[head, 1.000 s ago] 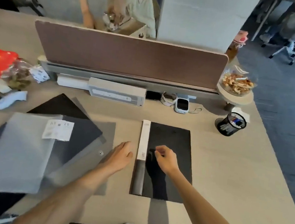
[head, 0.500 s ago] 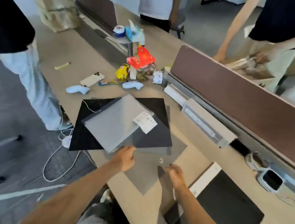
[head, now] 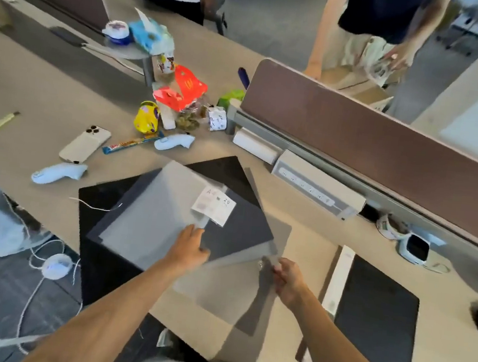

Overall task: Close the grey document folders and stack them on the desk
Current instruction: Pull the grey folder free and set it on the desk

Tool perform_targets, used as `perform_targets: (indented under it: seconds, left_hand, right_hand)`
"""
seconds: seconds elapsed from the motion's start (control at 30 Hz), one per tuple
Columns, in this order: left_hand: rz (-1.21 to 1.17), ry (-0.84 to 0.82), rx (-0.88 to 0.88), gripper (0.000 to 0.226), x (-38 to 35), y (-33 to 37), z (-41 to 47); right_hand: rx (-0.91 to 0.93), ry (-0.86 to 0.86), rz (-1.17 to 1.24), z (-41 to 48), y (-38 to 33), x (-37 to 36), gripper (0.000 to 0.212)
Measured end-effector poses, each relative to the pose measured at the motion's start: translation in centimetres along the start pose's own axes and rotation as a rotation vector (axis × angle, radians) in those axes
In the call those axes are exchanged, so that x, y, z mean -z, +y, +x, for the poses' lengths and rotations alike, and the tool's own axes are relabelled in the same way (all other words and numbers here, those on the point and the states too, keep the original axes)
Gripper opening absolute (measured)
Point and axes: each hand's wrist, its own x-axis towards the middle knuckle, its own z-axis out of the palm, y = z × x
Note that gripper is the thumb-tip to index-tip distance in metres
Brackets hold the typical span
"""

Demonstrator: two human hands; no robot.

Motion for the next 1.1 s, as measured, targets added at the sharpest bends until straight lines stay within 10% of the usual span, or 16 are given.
perform_targets:
  seconds: [0.27,0.6,0.9,1.1]
  left_hand:
    - [0.302,-0.087,-0.189,0.067,2.7,-1.5,4.7]
    - [0.398,-0.127,-0.34,0.063,5.1,4.5,13.2]
    - [0.508,0.01,-0.378,0.027,6.1,6.1,17.9]
    - [0.172,-0.053,-0.438,0.012,8.8,8.3,15.8]
  right_hand:
    - [-0.05,0.134,-0.015,0.6,-0.2,-1.7,0.017]
    - [0.321,0.119,-1.096,0.4,3.1,-2.4,0.072]
    - [0.346,0.183,-0.816,1.2,2.4,-2.7,0.043]
    - [0.258,0.174,-0.333,2.4,0.3,-1.5,0.066]
